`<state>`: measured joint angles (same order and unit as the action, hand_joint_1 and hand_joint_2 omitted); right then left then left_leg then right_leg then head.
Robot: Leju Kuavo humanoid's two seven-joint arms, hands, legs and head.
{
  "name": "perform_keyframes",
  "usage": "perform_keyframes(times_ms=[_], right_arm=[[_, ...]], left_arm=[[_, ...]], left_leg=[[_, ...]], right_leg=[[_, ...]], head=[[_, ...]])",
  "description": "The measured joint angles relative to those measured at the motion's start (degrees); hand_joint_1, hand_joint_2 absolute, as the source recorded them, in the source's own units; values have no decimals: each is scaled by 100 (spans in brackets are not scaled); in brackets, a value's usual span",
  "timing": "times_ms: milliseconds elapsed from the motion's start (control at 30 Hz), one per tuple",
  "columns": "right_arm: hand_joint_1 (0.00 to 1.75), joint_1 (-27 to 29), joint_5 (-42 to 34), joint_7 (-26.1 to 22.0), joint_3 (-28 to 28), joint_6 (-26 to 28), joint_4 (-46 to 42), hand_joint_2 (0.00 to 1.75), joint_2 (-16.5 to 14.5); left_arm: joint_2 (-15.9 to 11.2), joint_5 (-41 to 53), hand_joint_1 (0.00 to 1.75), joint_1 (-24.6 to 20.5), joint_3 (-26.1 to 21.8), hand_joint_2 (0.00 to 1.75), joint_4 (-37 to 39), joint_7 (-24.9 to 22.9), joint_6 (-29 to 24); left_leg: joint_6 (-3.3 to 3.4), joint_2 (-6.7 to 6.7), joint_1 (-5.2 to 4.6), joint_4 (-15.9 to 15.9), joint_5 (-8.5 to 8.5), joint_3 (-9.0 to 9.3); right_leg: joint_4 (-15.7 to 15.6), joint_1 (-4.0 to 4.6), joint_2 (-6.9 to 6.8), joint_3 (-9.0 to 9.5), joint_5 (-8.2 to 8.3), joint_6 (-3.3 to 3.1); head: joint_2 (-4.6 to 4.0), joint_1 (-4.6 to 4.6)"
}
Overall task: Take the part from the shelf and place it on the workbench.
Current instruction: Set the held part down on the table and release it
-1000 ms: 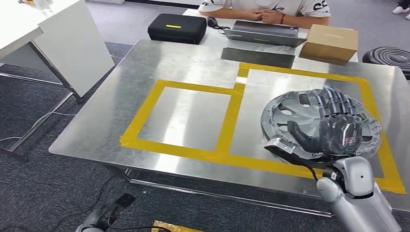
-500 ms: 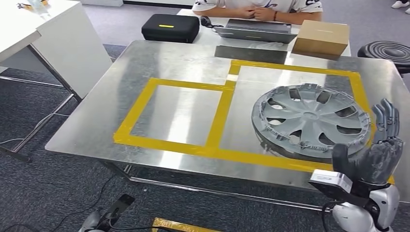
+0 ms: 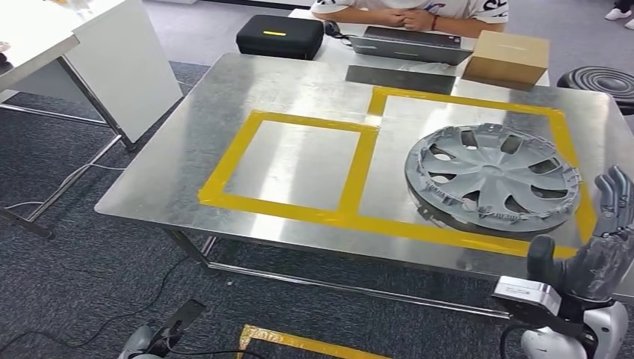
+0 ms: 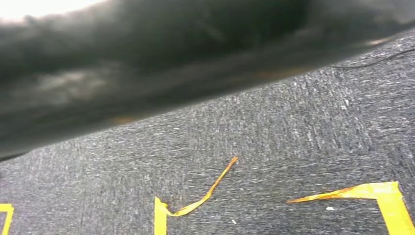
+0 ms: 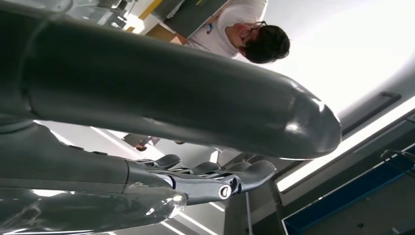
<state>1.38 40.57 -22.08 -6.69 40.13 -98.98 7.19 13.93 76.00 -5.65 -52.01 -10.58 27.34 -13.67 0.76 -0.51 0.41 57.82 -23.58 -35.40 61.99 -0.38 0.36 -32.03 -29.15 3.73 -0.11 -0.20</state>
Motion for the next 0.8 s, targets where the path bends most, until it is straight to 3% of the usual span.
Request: perform_keyframes(times_ms=[33,67,167,200,267,333,367,400,433,500,567,667,700,733,800], right_arm=[[0,1,0,-5,2,1,-21,0,-2],[0,1,0,-9,3,1,-36,0,-3],[0,16,1,-12,5,0,-55,0,-13],[0,18,1,-13,4,0,-64,0,-22],[0,18,1,-14,4,0,-78,0,-39],[0,33,1,-13,5,0,-82,0,-44],[0,44,1,-13,5,0,-82,0,-47],[0,54,1,-13,5,0,-82,0,-50],[0,61,1,-13,5,0,-82,0,-53],[0,68,1,-13,5,0,-86,0,-55],[0,66,1,-13,9,0,-94,0,-55],[0,82,2,-15,9,0,-100,0,-62],[0,92,-1,-13,8,0,-100,0,-65],[0,100,-9,-12,9,0,-100,0,-66],[0,113,-66,-4,7,-3,-100,0,-66]], left_arm=[[1,0,0,0,1,0,0,0,-2],[1,0,0,0,1,0,0,0,-4],[7,0,0,4,1,0,0,0,-8],[6,0,0,5,1,0,0,0,-9],[0,0,0,5,1,0,0,0,-10],[-2,0,0,5,1,0,0,0,-10],[-2,0,0,6,1,0,0,0,-10],[-3,0,0,6,1,0,0,0,-10],[-3,0,0,5,1,0,0,-1,-10],[-3,0,0,-4,1,0,0,-1,-10],[1,-1,0,-17,2,0,0,0,-10],[-2,-5,0,-11,-1,0,0,0,-11],[-7,-9,0,-8,-2,0,0,0,-11],[-9,-13,0,-6,-3,0,0,0,-11],[-8,-21,0,0,-3,0,0,0,-10]], left_leg=[[-30,-1,-1,-3,30,-11],[-64,-1,1,-5,61,-19],[-178,0,11,-14,114,-49],[-210,1,11,61,15,-90],[-254,4,13,541,-436,-268],[-280,4,13,1257,-896,-474],[-286,4,13,1486,-973,-502],[-286,4,13,1511,-928,-430],[-282,4,13,1316,-798,-251],[-270,6,13,530,-556,301],[-217,-6,5,-21,-498,632],[-90,-10,-6,-112,-452,606],[-38,-3,-3,-112,-413,575],[12,4,4,-118,-368,534],[67,11,6,-116,-276,424]], right_leg=[[-280,13,4,190,48,-22],[-425,29,10,266,52,-47],[-470,45,12,186,129,-166],[-486,35,5,163,176,-218],[-505,12,-11,85,287,-291],[-499,13,-12,-52,389,-312],[-496,14,-13,-118,435,-308],[-492,14,-14,-179,480,-296],[-488,11,-14,-233,520,-278],[-469,11,-13,-321,587,-225],[-439,27,-12,-375,648,-165],[-425,25,-8,-416,726,-81],[-362,17,-7,-458,650,-53],[-194,10,-7,-530,484,-24],[468,4,-10,-758,-24,20]], head=[[0,-2],[0,0],[0,3],[0,-6],[0,-21],[0,-32],[0,-32],[0,-33],[0,-33],[0,-35],[0,-32],[0,-32],[0,-24],[0,-17],[0,2]])
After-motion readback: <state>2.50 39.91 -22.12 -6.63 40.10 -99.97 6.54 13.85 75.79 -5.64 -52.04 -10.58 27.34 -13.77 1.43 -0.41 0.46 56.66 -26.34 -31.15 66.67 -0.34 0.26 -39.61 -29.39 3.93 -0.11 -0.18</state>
